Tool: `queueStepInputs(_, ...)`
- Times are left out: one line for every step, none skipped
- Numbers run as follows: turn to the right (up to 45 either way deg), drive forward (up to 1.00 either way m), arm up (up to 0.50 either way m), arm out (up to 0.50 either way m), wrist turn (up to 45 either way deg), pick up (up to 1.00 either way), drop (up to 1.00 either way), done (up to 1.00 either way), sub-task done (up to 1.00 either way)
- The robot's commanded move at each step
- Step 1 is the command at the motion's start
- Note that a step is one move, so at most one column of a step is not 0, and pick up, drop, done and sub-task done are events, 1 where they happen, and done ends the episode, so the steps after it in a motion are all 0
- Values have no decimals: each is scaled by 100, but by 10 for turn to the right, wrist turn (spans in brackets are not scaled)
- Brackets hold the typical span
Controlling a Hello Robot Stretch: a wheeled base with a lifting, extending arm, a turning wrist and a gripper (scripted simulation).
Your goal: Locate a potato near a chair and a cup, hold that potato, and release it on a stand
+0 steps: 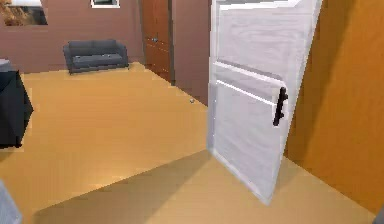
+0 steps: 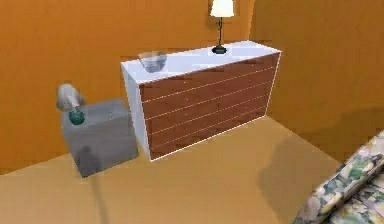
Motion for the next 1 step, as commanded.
queueStepInputs(-270, 0, 0, 0, 0, 0, 0, 0, 0)
